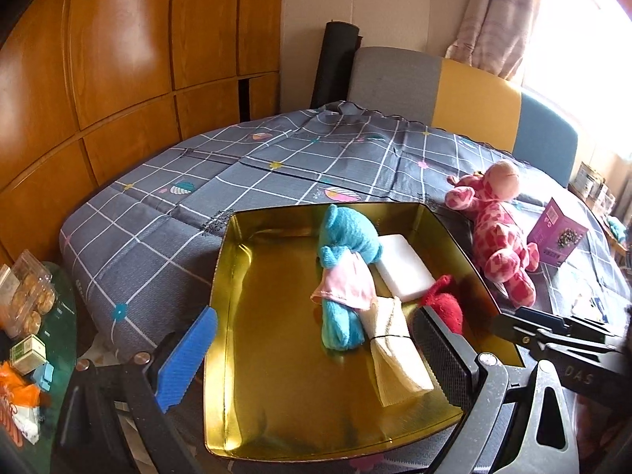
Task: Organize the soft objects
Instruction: 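Carry the beige mesh bundle into the gold tray and open the right gripper, then grasp the white printed packet with the left gripper while the right gripper reaches the white knit glove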
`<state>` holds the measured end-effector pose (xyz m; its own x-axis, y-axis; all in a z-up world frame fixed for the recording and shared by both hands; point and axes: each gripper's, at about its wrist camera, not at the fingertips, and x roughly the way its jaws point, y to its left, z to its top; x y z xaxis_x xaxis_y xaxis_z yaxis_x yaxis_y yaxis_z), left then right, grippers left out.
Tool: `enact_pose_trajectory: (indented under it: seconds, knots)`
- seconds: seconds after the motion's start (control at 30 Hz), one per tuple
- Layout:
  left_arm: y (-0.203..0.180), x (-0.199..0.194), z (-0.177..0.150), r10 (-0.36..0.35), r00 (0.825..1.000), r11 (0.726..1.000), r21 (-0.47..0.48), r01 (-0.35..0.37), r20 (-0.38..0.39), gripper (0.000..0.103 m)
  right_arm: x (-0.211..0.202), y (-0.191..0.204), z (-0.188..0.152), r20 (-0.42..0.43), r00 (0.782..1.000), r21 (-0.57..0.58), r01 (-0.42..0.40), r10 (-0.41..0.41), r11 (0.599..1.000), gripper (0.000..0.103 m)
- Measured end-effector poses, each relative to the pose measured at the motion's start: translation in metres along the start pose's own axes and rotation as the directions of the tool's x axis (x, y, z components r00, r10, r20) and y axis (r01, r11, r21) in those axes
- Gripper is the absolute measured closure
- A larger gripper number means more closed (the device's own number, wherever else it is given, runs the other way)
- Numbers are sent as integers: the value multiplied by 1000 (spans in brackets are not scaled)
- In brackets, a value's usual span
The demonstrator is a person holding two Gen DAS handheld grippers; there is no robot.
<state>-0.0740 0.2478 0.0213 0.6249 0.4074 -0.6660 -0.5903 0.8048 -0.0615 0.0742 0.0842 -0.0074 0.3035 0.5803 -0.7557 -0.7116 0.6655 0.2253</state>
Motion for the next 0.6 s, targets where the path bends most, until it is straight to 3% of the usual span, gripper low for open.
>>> enact_pose_trajectory:
  seconds: [0.33, 0.6]
  knots:
    - [-26, -8, 0, -37, 999, 997, 70, 36, 6, 3, -44, -50, -18, 58, 994, 80, 91, -96, 993, 61]
    - [-57, -12, 3, -92, 996, 985, 146, 91, -1, 3, -82, -115, -35, 75, 971, 183, 210, -227, 960, 61]
